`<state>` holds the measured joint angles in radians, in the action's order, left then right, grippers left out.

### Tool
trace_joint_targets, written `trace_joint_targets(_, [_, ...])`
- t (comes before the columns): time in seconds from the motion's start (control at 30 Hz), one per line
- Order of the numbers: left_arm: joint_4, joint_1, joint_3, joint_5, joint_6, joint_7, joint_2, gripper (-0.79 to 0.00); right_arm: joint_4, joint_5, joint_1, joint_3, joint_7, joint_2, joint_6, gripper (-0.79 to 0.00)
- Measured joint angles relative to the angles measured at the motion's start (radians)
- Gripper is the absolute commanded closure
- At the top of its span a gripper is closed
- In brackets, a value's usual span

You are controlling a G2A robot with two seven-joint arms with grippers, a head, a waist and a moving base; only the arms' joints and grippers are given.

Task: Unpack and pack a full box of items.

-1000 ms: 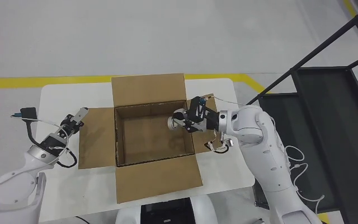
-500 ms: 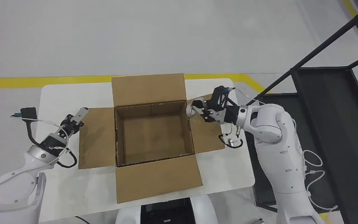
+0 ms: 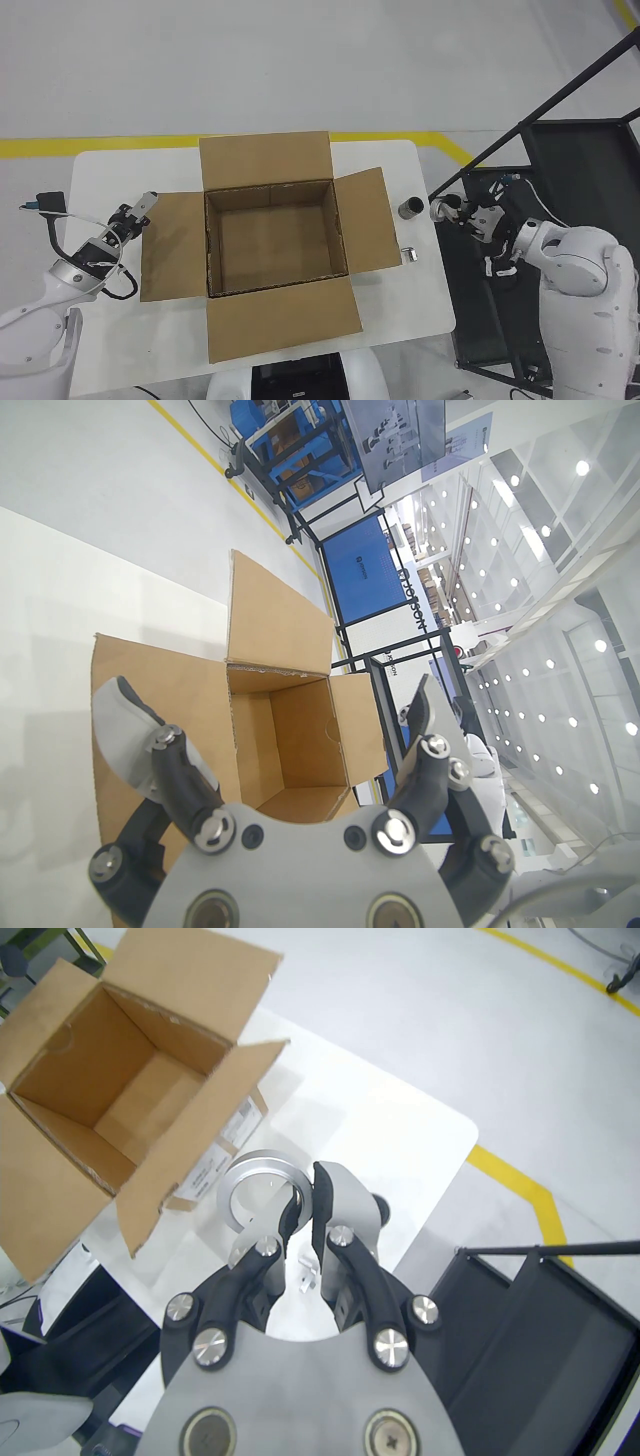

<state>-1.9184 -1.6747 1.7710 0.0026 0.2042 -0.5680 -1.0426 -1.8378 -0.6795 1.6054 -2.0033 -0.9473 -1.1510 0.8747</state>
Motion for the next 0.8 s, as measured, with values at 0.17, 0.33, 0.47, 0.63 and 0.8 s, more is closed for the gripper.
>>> trace_joint_targets(0.17, [0.000,0.000,0.000,0.000,0.000,0.000,0.000,-0.785,-0.032,-0.101,0.115,0.041,0.020,0.031,0.018,0.000])
trace_joint_targets(0.33, [0.000,0.000,0.000,0.000,0.000,0.000,0.000,-0.785,-0.046,-0.234,0.188,0.105,0.022,0.061,0.020,0.000])
trace_joint_targets(0.47, [0.000,0.000,0.000,0.000,0.000,0.000,0.000,-0.785,-0.007,-0.341,0.191,0.171,0.024,0.069,0.016,0.000])
trace_joint_targets(0.63, [0.000,0.000,0.000,0.000,0.000,0.000,0.000,-0.785,0.065,-0.555,0.166,0.257,0.108,0.070,-0.038,0.000])
trace_joint_targets(0.8, [0.000,0.000,0.000,0.000,0.000,0.000,0.000,-0.785,0.137,-0.756,0.152,0.321,0.224,0.070,-0.132,0.000])
